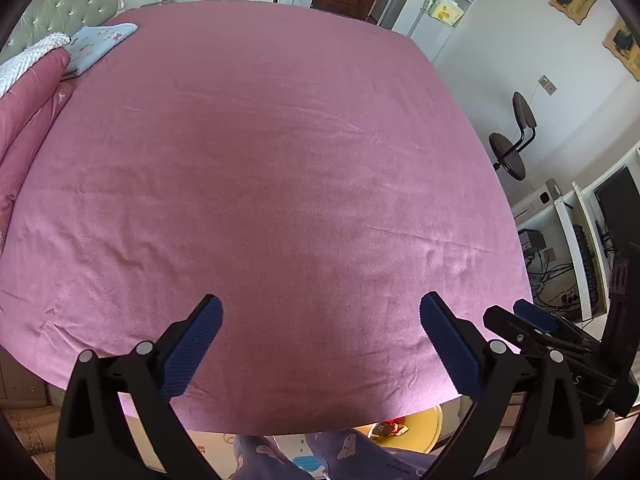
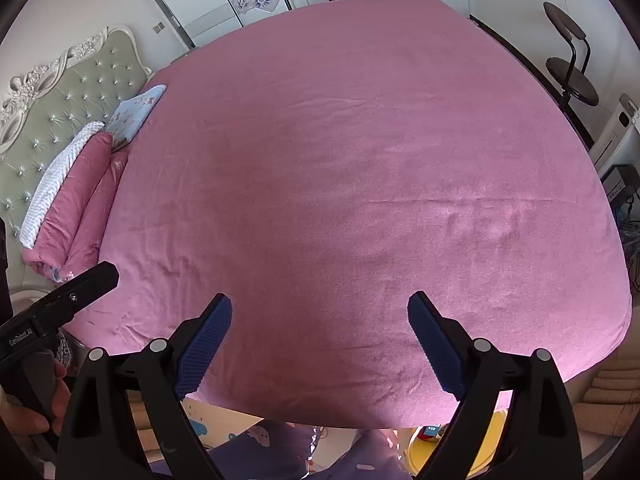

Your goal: Collect trash

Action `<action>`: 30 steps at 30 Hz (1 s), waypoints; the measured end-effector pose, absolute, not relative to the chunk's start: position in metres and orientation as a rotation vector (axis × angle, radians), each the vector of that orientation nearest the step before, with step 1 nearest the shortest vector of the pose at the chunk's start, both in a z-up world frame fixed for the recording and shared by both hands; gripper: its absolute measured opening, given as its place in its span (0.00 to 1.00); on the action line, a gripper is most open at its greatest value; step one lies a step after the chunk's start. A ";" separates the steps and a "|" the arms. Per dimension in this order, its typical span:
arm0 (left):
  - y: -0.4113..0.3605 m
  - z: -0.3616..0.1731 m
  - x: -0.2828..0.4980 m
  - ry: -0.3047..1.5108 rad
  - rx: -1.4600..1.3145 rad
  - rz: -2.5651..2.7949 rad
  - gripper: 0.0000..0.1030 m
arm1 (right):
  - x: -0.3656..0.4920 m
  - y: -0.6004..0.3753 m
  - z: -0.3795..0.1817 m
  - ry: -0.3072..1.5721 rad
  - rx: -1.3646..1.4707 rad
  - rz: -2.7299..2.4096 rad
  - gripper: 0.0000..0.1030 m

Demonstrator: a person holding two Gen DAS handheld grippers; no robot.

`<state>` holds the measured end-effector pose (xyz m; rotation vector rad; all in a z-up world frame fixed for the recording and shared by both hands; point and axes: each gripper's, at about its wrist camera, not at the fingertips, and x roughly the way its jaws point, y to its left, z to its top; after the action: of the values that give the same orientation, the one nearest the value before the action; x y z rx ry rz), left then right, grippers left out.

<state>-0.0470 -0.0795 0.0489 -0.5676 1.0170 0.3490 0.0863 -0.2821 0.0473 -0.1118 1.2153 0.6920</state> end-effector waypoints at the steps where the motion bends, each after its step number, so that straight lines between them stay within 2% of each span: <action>1: -0.079 0.051 -0.048 1.014 -0.565 0.352 0.96 | 0.086 -0.281 0.048 1.214 -0.114 0.696 0.84; 12: -0.076 0.076 -0.048 0.955 -0.504 0.405 0.96 | 0.092 -0.277 0.053 1.206 -0.111 0.710 0.84; 30: -0.063 0.088 -0.042 0.941 -0.478 0.438 0.96 | 0.098 -0.271 0.047 1.217 -0.078 0.693 0.84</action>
<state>-0.0421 -0.0629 0.0875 -0.4777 0.9409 0.4383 0.0975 -0.2712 0.0471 -0.0777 1.2174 0.6928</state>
